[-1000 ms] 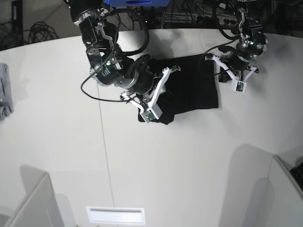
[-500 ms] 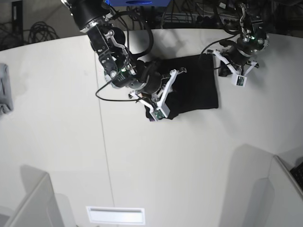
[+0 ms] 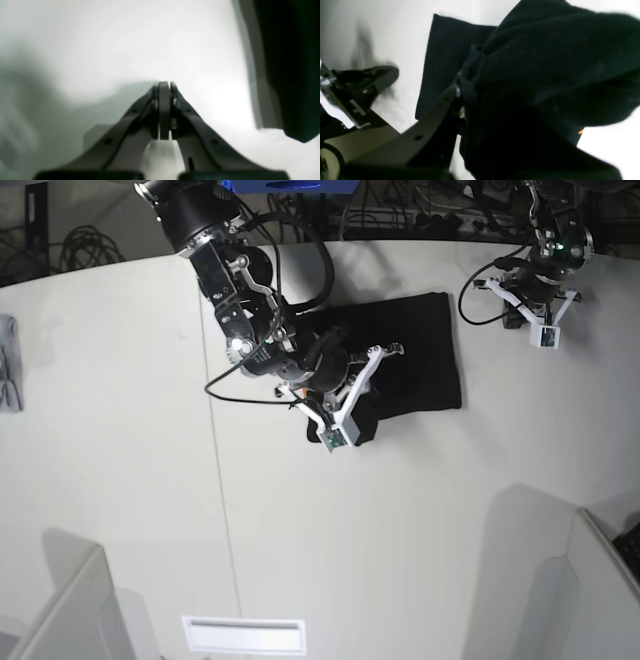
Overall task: Fold the T-shirt properly
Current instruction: 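Fold the held strip end over toward the left gripper with the right gripper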
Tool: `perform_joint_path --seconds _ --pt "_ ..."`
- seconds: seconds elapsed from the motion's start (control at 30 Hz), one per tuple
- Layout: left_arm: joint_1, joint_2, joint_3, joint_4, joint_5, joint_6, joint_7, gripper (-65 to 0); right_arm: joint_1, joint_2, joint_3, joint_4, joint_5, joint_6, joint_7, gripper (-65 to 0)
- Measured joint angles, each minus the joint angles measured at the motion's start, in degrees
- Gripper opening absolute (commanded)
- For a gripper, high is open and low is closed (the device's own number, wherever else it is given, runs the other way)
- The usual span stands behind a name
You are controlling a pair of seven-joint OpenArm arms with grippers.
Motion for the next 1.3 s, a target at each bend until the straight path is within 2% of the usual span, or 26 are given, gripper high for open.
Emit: perform_joint_path --seconds 0.17,0.73,0.87,0.93,1.07,1.3 --pt "0.0 0.0 0.0 0.0 0.0 0.0 0.0 -65.0 -0.2 0.5 -4.3 0.0 0.2 -0.2 -0.1 -65.0" --pt "0.1 0.0 0.0 0.0 0.0 0.0 0.0 -65.0 0.2 0.3 -4.0 -6.2 0.2 -0.1 0.4 -65.0" --pt "0.1 -0.7 0.0 0.0 0.0 0.0 0.0 -65.0 0.0 0.3 -4.0 -6.2 0.3 -0.1 0.4 -35.7" --pt "0.3 -0.6 -1.5 0.0 0.0 -0.1 0.0 -65.0 0.0 0.3 -4.0 -6.0 0.3 -0.1 0.3 -26.6" --pt "0.7 -0.5 -7.2 0.9 0.0 0.0 0.0 -65.0 -0.1 -0.2 -4.0 -5.8 0.3 -0.1 0.3 -26.7" --pt "1.3 -0.7 -11.4 1.2 0.0 -0.2 0.0 -65.0 0.0 -2.4 -4.4 -5.8 0.4 -0.2 0.3 -26.7"
